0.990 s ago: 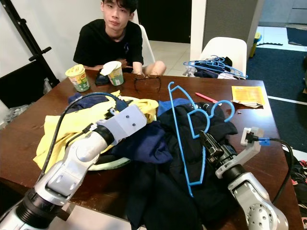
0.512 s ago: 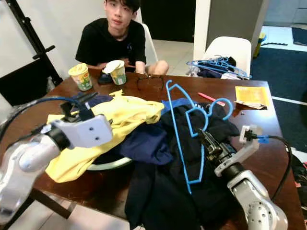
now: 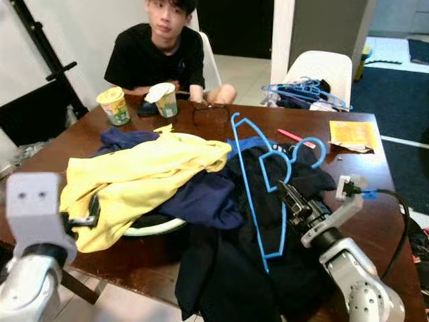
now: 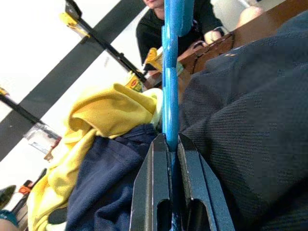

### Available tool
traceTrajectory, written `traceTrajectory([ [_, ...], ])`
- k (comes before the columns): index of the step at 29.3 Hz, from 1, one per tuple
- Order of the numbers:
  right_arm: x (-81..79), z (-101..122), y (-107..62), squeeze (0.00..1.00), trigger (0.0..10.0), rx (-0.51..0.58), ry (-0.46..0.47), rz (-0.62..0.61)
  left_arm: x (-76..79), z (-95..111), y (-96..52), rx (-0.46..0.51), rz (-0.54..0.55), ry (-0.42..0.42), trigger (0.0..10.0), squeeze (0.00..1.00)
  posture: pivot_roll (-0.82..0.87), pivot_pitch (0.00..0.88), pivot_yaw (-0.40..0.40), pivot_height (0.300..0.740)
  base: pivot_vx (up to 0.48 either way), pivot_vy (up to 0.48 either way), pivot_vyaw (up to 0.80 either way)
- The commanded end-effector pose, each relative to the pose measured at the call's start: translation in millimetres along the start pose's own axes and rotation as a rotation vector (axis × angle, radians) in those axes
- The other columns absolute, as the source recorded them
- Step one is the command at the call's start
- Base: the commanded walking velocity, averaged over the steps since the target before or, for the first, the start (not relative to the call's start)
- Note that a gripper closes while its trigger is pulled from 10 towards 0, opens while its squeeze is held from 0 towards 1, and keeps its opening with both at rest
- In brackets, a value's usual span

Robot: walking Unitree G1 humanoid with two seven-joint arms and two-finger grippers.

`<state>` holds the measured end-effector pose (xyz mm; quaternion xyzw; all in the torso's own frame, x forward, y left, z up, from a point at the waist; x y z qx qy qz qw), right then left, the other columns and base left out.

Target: Hang hanger

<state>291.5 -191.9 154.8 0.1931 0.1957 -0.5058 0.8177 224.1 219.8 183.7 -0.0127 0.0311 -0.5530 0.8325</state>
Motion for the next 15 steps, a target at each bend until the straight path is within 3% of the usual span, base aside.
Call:
traceTrajectory([
  [1, -2.1, -7.3, 3.2, 0.0, 10.0, -0.027, 0.028, 0.018, -12.8, -22.4, -12.7, -0.126, 0.104, -0.11, 10.0, 0.0, 0.01, 0.076, 0.066, 0.74, 0.0, 0.0, 0.0],
  [7, -1.1, -3.9, 2.6, 0.0, 10.0, -0.028, 0.03, 0.022, -26.4, -33.7, -22.0, -0.173, 0.16, -0.149, 10.0, 0.0, 0.01, 0.08, 0.067, 0.74, 0.0, 0.0, 0.0],
  [10, -1.0, -3.2, 2.5, 0.0, 10.0, -0.026, 0.032, 0.021, -39.6, -35.8, -17.4, -0.15, 0.201, -0.195, 10.0, 0.0, 0.01, 0.08, 0.066, 0.74, 0.0, 0.0, 0.0],
  [15, -1.4, -4.0, 2.8, 0.0, 10.0, -0.027, 0.03, 0.02, -44.8, -36.9, -9.7, -0.13, 0.185, -0.202, 10.0, 0.0, 0.01, 0.077, 0.062, 0.74, 0.0, 0.0, 0.0],
])
Point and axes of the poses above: a point about 5 cm out from each wrist's last joint towards the gripper, its own y axis pointing out of the wrist towards the gripper, its own z axis along the axis of the wrist's last joint, x = y × z, the point moved 4 cm from there along y, pointing out of the wrist towards the gripper, and after that the axes turned 5 degrees about -y, right-handed, at the moved point
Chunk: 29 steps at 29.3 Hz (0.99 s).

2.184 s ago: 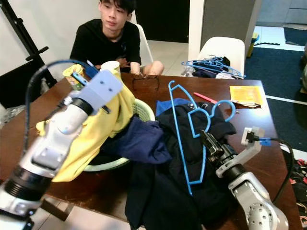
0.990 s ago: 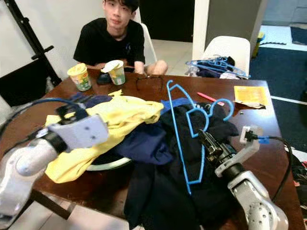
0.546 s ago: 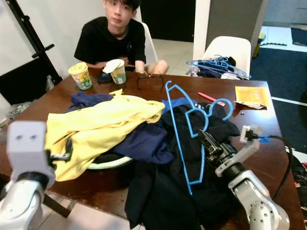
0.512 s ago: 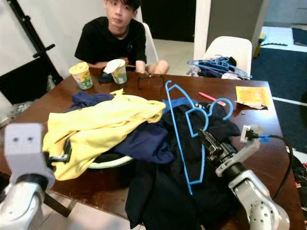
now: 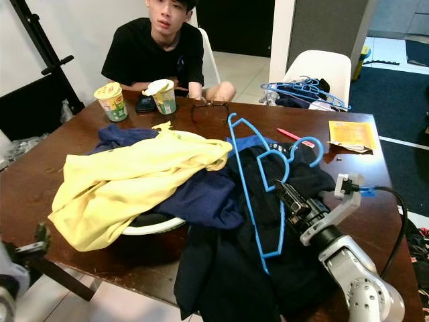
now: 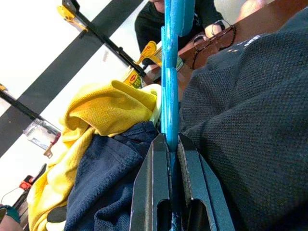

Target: Hang hanger

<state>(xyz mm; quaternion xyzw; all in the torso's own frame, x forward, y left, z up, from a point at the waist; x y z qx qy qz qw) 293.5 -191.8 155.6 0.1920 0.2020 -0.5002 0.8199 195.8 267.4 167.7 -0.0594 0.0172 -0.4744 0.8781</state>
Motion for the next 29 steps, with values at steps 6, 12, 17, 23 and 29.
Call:
traceTrajectory([
  [6, -2.0, -6.2, 1.8, 0.0, 10.0, -0.017, 0.017, 0.013, 8.8, -20.7, 10.6, -0.058, -0.095, -0.133, 10.0, 0.0, 0.0, 0.073, 0.064, 0.74, 0.0, 0.0, 0.0],
  [12, -1.4, -6.2, 1.8, 0.0, 10.0, -0.017, 0.013, 0.011, 13.0, -22.1, 14.8, -0.054, -0.154, -0.152, 10.0, 0.0, -0.01, 0.066, 0.066, 0.74, 0.0, 0.0, 0.0],
  [17, -0.7, -5.0, 1.5, 0.0, 10.0, -0.017, 0.004, 0.01, 23.9, -30.8, 15.6, -0.077, -0.227, -0.163, 10.0, 0.0, -0.02, 0.06, 0.069, 0.74, 0.0, 0.0, 0.0],
  [23, -1.6, -5.3, 2.5, 0.0, 10.0, -0.017, 0.0, 0.014, 28.8, -45.1, 20.9, -0.089, -0.296, -0.187, 10.0, 0.0, -0.01, 0.05, 0.065, 0.74, 0.0, 0.0, 0.0],
  [29, -1.9, -5.9, 2.5, 0.0, 10.0, -0.018, -0.001, 0.014, 28.8, -48.4, 22.3, -0.093, -0.301, -0.192, 10.0, 0.0, -0.02, 0.049, 0.067, 0.74, 0.0, 0.0, 0.0],
])
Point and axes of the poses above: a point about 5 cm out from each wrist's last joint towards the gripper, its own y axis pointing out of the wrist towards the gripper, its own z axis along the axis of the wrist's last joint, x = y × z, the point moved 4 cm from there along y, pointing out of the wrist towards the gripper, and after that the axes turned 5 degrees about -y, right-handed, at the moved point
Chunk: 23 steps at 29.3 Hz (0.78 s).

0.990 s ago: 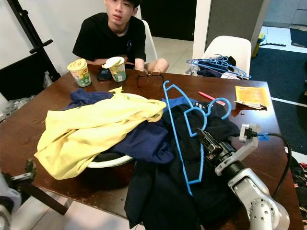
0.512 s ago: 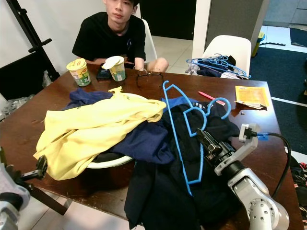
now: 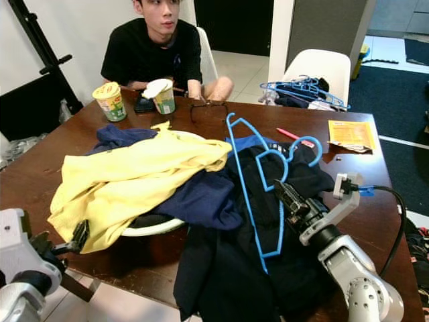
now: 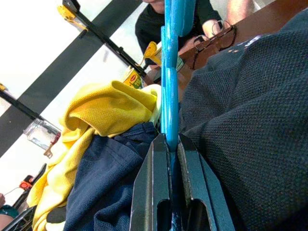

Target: Hang hanger

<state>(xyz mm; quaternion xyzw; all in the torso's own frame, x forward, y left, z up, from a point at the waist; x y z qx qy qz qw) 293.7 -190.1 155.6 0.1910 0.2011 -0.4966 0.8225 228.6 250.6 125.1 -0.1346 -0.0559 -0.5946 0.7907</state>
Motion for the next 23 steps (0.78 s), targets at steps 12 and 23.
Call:
traceTrajectory([
  [12, 0.1, -4.2, 2.0, 0.0, 10.0, -0.006, -0.001, 0.001, -8.4, -4.5, -0.7, 0.009, 0.013, -0.004, 0.0, 0.0, -0.02, 0.051, 0.068, 0.74, 0.0, 0.0, 0.0],
  [23, 0.8, -2.7, 1.9, 0.0, 10.0, 0.003, -0.002, -0.002, 13.8, 32.2, 10.1, 0.105, -0.103, -0.028, 0.0, 0.0, -0.02, 0.048, 0.072, 0.74, 0.0, 0.0, 0.0],
])
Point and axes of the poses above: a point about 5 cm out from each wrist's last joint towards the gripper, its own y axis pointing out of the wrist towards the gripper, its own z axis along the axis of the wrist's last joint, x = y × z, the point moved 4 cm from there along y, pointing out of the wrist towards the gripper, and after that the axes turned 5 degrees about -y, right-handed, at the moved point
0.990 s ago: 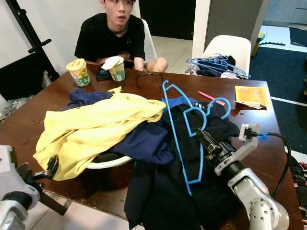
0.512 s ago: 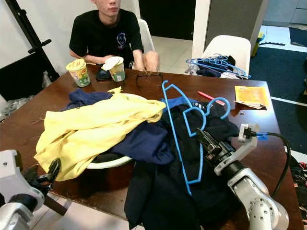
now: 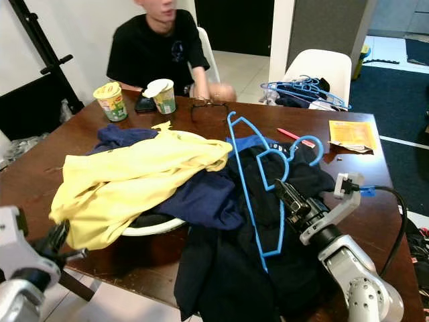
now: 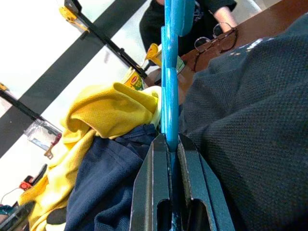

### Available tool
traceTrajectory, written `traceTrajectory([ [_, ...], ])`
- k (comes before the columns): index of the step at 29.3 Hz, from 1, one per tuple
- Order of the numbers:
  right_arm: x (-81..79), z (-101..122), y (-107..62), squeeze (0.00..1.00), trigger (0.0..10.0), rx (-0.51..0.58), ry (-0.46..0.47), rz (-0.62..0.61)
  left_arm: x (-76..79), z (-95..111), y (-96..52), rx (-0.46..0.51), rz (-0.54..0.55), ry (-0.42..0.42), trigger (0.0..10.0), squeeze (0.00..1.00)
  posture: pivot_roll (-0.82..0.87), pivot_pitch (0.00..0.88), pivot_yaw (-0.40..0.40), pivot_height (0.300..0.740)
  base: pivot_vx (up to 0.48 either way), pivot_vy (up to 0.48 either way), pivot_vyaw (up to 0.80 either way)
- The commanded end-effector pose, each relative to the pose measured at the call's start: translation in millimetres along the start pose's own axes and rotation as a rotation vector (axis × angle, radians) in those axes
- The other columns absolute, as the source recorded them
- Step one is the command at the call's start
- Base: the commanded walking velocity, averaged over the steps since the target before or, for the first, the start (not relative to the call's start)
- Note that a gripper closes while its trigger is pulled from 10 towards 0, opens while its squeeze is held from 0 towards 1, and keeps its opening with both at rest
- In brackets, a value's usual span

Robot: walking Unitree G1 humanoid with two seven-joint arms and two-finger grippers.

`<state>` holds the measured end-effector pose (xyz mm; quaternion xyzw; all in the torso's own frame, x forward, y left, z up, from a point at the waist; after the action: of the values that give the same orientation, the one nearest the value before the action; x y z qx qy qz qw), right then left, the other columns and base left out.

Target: Hang hanger

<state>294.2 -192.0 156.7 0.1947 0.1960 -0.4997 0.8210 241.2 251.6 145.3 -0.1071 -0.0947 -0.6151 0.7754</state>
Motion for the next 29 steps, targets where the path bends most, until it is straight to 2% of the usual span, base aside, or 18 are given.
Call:
traceTrajectory([
  [1, -0.2, -4.8, 2.3, 0.0, 10.0, -0.009, 0.004, 0.001, 21.2, 29.5, 9.6, 0.064, -0.112, -0.036, 0.0, 0.0, -0.01, 0.047, 0.072, 0.74, 0.0, 0.0, 0.0],
  [2, -0.2, -4.8, 2.5, 0.0, 10.0, -0.009, 0.004, 0.001, 31.7, 42.2, 13.6, 0.094, -0.164, -0.056, 0.0, 0.0, -0.01, 0.047, 0.072, 0.74, 0.0, 0.0, 0.0],
  [3, -0.2, -4.8, 2.5, 0.0, 10.0, -0.009, 0.004, 0.001, 31.7, 42.2, 13.6, 0.094, -0.164, -0.056, 0.0, 0.0, -0.01, 0.047, 0.072, 0.74, 0.0, 0.0, 0.0],
  [4, -0.2, -4.9, 3.0, 0.0, 10.0, -0.008, 0.005, 0.002, 46.5, 70.6, 21.8, 0.168, -0.236, -0.072, 0.0, 0.0, -0.01, 0.045, 0.071, 0.74, 0.0, 0.0, 0.0],
  [6, -0.2, -4.9, 3.0, 0.0, 10.0, -0.008, 0.005, 0.002, 46.5, 70.6, 21.8, 0.168, -0.236, -0.072, 0.0, 0.0, -0.01, 0.045, 0.071, 0.74, 0.0, 0.0, 0.0],
  [7, -0.2, -5.2, 3.5, 0.0, 10.0, -0.007, 0.006, 0.002, 63.5, 113.2, 30.6, 0.281, -0.323, -0.066, 0.0, 0.0, -0.01, 0.043, 0.071, 0.74, 0.0, 0.0, 0.0],
  [8, -0.2, -5.2, 3.5, 0.0, 10.0, -0.007, 0.006, 0.002, 63.5, 113.2, 30.6, 0.281, -0.323, -0.066, 0.0, 0.0, -0.01, 0.043, 0.071, 0.74, 0.0, 0.0, 0.0],
  [9, -0.1, -5.8, 4.2, 0.0, 10.0, -0.006, 0.008, 0.002, 78.0, 167.3, 37.3, 0.417, -0.398, -0.045, 0.0, 0.0, -0.01, 0.038, 0.078, 0.74, 0.0, 0.0, 0.0],
  [10, -0.1, -5.8, 4.2, 0.0, 10.0, -0.006, 0.008, 0.002, 78.0, 167.3, 37.3, 0.417, -0.398, -0.045, 0.0, 0.0, -0.01, 0.038, 0.078, 0.74, 0.0, 0.0, 0.0],
  [11, -0.1, -6.1, 4.7, 0.0, 10.0, -0.004, 0.01, 0.002, 87.4, 210.5, 36.1, 0.521, -0.451, -0.032, 0.0, 0.0, -0.01, 0.037, 0.079, 0.74, 0.0, 0.0, 0.0],
  [12, -0.1, -6.1, 4.7, 0.0, 10.0, -0.004, 0.01, 0.002, 87.4, 210.5, 36.1, 0.521, -0.451, -0.032, 0.0, 0.0, -0.01, 0.037, 0.079, 0.74, 0.0, 0.0, 0.0],
  [13, -0.1, -6.3, 5.0, 0.0, 10.0, -0.001, 0.011, 0.002, 93.1, 242.8, 33.3, 0.598, -0.484, -0.011, 0.0, 0.0, -0.01, 0.034, 0.086, 0.74, 0.0, 0.0, 0.0],
  [14, -0.1, -6.3, 5.0, 0.0, 10.0, -0.001, 0.011, 0.002, 93.1, 242.8, 33.3, 0.598, -0.484, -0.011, 0.0, 0.0, -0.01, 0.034, 0.086, 0.74, 0.0, 0.0, 0.0],
  [15, 0.4, -5.9, 4.8, 0.0, 10.0, 0.007, 0.012, -0.002, 101.2, 261.8, 33.2, 0.639, -0.519, 0.015, 0.0, 0.0, -0.01, 0.034, 0.086, 0.74, 0.0, 0.0, 0.0],
  [18, 0.5, -5.5, 4.5, 0.0, 10.0, 0.012, 0.012, -0.005, 106.4, 269.6, 33.7, 0.654, -0.539, 0.034, 0.0, 0.0, -0.01, 0.032, 0.097, 0.74, 0.0, 0.0, 0.0],
  [21, 0.7, -5.0, 3.6, 0.0, 10.0, 0.021, 0.01, -0.012, 134.6, 266.0, 30.5, 0.637, -0.639, 0.066, 0.0, 0.0, -0.02, 0.031, 0.098, 0.74, 0.0, 0.0, 0.0],
  [26, 0.4, -5.8, 3.6, 0.0, 10.0, 0.021, 0.01, -0.013, 142.8, 273.0, 25.9, 0.645, -0.675, 0.052, 0.0, 0.0, -0.02, 0.03, 0.098, 0.74, 0.0, 0.0, 0.0],
  [29, -0.4, -6.9, 3.9, 0.0, 10.0, 0.022, 0.016, -0.01, 145.1, 304.3, 15.4, 0.692, -0.716, 0.004, 0.0, 0.0, -0.02, 0.028, 0.1, 0.74, 0.0, 0.0, 0.0],
])
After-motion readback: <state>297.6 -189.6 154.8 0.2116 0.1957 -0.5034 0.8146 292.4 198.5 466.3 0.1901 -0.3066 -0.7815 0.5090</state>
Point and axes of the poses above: a point about 5 cm out from each wrist's last joint towards the gripper, its own y axis pointing out of the wrist towards the gripper, its own z axis along the axis of the wrist's last joint, x = y × z, the point moved 4 cm from there along y, pointing out of the wrist towards the gripper, and after that the axes turned 5 degrees about -y, right-handed, at the moved point
